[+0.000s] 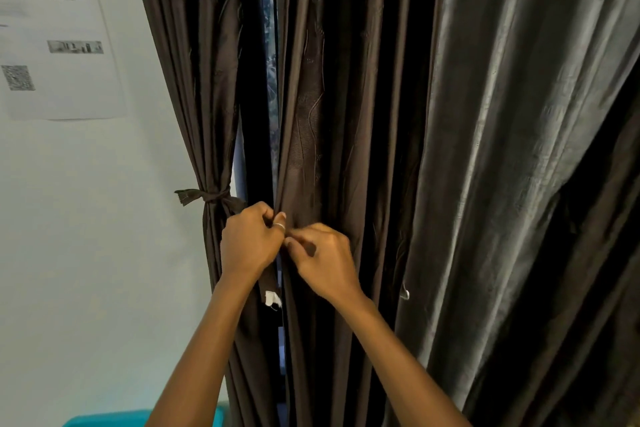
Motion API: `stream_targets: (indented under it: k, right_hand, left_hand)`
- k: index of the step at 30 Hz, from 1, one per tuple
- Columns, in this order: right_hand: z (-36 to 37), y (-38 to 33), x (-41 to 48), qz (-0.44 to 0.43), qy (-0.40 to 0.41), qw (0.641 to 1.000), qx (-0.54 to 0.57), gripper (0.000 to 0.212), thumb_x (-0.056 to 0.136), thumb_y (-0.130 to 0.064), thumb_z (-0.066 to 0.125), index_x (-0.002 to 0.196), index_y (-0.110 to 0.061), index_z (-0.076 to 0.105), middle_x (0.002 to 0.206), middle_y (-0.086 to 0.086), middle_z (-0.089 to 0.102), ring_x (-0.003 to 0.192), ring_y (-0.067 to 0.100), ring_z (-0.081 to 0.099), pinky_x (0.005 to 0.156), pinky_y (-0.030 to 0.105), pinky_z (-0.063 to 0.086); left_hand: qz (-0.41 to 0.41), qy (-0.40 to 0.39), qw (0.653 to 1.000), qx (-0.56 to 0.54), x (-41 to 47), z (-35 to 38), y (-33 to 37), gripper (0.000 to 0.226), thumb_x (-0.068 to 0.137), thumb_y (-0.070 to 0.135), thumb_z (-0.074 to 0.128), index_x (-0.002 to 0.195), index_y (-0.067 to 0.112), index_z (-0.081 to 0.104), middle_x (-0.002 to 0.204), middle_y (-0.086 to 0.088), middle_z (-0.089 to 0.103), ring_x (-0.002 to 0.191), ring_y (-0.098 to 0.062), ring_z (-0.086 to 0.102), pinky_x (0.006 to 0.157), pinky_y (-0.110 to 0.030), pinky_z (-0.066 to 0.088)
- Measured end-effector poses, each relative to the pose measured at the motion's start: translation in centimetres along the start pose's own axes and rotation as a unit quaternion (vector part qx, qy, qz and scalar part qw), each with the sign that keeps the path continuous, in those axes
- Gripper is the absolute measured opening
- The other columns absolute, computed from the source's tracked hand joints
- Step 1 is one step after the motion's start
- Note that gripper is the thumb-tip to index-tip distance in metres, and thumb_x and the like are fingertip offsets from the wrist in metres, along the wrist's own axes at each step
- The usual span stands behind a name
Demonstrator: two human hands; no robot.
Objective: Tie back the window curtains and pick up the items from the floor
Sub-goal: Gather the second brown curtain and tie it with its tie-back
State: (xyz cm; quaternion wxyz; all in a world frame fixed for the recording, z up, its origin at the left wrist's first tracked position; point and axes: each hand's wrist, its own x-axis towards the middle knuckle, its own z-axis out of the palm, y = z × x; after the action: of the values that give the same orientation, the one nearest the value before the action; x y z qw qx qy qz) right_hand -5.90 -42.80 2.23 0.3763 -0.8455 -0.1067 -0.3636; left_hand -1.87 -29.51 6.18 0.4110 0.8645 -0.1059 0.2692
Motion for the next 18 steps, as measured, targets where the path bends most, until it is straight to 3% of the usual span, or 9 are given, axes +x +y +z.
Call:
stream_targets:
  k: [3, 5, 7, 9, 11, 13, 18]
  right_hand:
    - [-2.6, 0.4, -0.6, 0.06, 0.209, 0.975, -0.037, 0.022, 0.09, -0.026, 0.072, 0.11, -0.018, 0.068, 0.104, -0.01, 0.059, 0.086, 0.006, 0.062, 0.073, 0.025, 0.055]
    - [-4.4, 1.5, -0.4, 0.127, 0.267, 0.954, -0.053, 0.04, 0.087, -0.033, 0.076, 0.118, -0.019, 0.055, 0.112, -0.009, 0.05, 0.092, 0.009, 0.058, 0.073, 0.028, 0.053]
    - [-5.7, 2.8, 0.2, 0.166, 0.201, 0.963, -0.073, 0.044, 0.086, -0.039, 0.076, 0.12, -0.024, 0.052, 0.114, -0.01, 0.054, 0.096, 0.008, 0.057, 0.075, 0.031, 0.052]
    - [-6.9, 4.3, 1.0, 0.171, 0.123, 0.974, -0.088, 0.018, 0.089, -0.036, 0.073, 0.093, -0.031, 0.057, 0.087, -0.011, 0.062, 0.076, 0.008, 0.06, 0.066, 0.032, 0.05]
    - [-8.3, 5.7, 1.6, 0.171, 0.12, 0.969, -0.131, 0.039, 0.091, -0.031, 0.071, 0.066, -0.031, 0.041, 0.06, -0.009, 0.052, 0.06, 0.014, 0.056, 0.057, 0.029, 0.04]
    - [-9.9, 6.8, 2.0, 0.201, 0.136, 0.959, -0.145, 0.045, 0.091, -0.03, 0.071, 0.062, -0.026, 0.037, 0.056, -0.009, 0.048, 0.059, 0.018, 0.054, 0.056, 0.029, 0.037]
    - [-10.9, 7.4, 1.9, 0.205, 0.138, 0.957, -0.154, 0.044, 0.091, -0.028, 0.07, 0.062, -0.024, 0.038, 0.054, -0.008, 0.048, 0.055, 0.015, 0.049, 0.053, 0.03, 0.035]
  left_hand:
    - [0.0, 0.0, 1.0, -0.009, 0.5, -0.7, -1.0, 0.031, 0.091, 0.034, 0.066, 0.066, 0.021, 0.055, 0.055, 0.002, 0.059, 0.054, -0.013, 0.059, 0.057, -0.027, 0.041]
    - [0.006, -0.003, 1.0, -0.01, 0.8, -1.1, -1.5, 0.031, 0.092, 0.033, 0.067, 0.065, 0.022, 0.054, 0.055, 0.001, 0.059, 0.055, -0.013, 0.058, 0.056, -0.026, 0.039]
    - [0.012, -0.01, 1.0, -0.011, 1.0, -1.4, -1.7, 0.031, 0.092, 0.032, 0.067, 0.066, 0.022, 0.054, 0.056, 0.0, 0.059, 0.055, -0.012, 0.056, 0.054, -0.024, 0.035]
    - [0.018, -0.013, 1.0, -0.013, 1.2, -1.6, -2.1, 0.03, 0.093, 0.031, 0.067, 0.066, 0.021, 0.055, 0.057, 0.001, 0.059, 0.056, -0.012, 0.057, 0.055, -0.024, 0.036]
    - [0.011, -0.001, 1.0, -0.007, 1.5, -2.1, -2.7, 0.031, 0.092, 0.032, 0.067, 0.066, 0.02, 0.056, 0.058, 0.0, 0.06, 0.058, -0.014, 0.058, 0.059, -0.027, 0.042]
    - [0.005, 0.022, 1.0, 0.005, 1.8, -2.8, -3.3, 0.031, 0.092, 0.034, 0.067, 0.067, 0.02, 0.057, 0.06, 0.0, 0.061, 0.059, -0.016, 0.058, 0.062, -0.031, 0.047]
    - [0.021, 0.034, 0.998, 0.039, 1.5, -2.7, -2.7, 0.028, 0.093, 0.032, 0.066, 0.069, 0.019, 0.057, 0.059, 0.006, 0.055, 0.06, -0.016, 0.053, 0.06, -0.028, 0.038]
